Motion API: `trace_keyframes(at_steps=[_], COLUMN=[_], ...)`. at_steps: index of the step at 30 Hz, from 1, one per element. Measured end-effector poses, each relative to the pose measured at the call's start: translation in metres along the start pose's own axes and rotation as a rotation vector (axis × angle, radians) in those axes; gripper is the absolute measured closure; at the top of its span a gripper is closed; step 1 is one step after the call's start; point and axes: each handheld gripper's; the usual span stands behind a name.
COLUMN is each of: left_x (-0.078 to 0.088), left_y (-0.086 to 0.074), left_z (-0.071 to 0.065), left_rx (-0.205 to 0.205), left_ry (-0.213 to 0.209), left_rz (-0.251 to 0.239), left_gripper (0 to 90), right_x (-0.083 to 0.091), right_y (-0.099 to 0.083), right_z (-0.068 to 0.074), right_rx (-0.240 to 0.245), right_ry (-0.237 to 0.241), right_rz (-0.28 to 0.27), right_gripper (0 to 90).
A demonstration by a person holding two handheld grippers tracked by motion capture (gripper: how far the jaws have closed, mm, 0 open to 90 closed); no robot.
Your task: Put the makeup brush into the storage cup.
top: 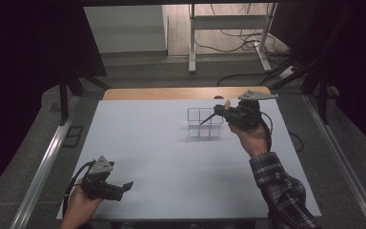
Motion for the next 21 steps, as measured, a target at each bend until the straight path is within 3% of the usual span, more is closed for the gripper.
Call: trace_keyframes(at_steps=[21], left_x=[0.000], left_y=[0.001], left_z=[0.000], left_rx=[-0.001], left_ry=[0.000], left_rz=[-0.010], left_gripper=[0.1], right_x=[-0.018], right_y=[0.009], right_z=[-0.011], right_rx=[0.003], right_ry=[-0.034], right_rz=[-0.014], right_gripper=[83.7])
Point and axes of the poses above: each handheld gripper's, and its own axes: x roughly backward along the jaws, y roughly out of its top, z roughly to its left, and after that the axes turned 12 degrees about x, right-handed
